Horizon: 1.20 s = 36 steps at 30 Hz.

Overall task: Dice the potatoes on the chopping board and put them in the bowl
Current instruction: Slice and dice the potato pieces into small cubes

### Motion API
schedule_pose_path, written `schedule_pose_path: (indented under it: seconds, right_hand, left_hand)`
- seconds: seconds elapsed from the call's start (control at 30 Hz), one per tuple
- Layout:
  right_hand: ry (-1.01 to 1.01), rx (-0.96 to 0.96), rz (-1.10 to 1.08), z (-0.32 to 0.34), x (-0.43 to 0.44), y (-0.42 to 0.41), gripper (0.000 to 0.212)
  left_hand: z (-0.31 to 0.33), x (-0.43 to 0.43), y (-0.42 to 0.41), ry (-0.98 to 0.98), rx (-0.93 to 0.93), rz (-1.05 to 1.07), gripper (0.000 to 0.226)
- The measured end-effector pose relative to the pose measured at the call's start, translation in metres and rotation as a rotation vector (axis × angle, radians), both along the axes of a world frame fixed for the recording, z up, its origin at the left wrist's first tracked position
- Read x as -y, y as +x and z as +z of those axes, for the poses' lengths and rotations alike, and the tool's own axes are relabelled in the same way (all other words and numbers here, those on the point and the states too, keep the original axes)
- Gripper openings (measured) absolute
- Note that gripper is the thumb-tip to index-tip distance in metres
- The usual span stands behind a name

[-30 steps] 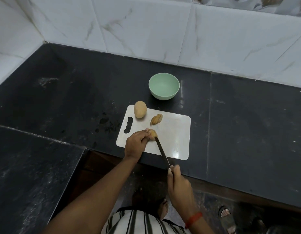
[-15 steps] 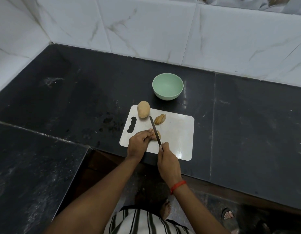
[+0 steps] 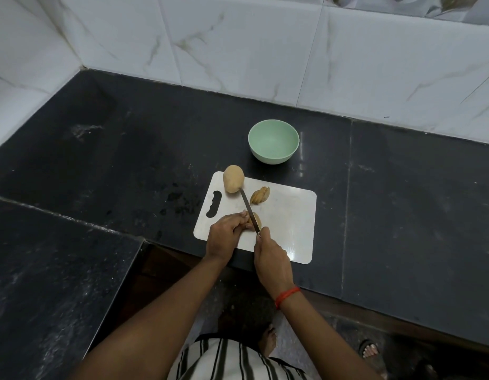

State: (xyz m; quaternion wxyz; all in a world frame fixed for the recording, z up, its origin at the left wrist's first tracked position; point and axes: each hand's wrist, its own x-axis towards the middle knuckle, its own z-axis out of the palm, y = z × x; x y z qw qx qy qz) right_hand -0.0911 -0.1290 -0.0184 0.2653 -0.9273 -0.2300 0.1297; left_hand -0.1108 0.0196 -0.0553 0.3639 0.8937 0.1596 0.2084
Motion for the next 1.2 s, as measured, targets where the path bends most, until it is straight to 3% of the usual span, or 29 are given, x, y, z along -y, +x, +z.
schedule_pose_path:
  seconds: [0.4,0.67,1.2]
  right_hand:
    - [-0.077,0.003,0.012,0.005,-0.007,-0.003,0.024]
    - [-0.172,-0.018,0.017,0.001,0.005,-0.011,0.005]
    - [-0.22,-0.061,0.019,0.009,0.045,-0.047,0.018]
  left_hand:
    - [-0.004,0.003,0.001,0.061,0.026,0.002,0.023]
    - [-0.005,0.003,0.001,0.091,0.036,0.012,0.02]
    - [-0.003,0.005,0.0,0.051,0.011,0.028,0.012]
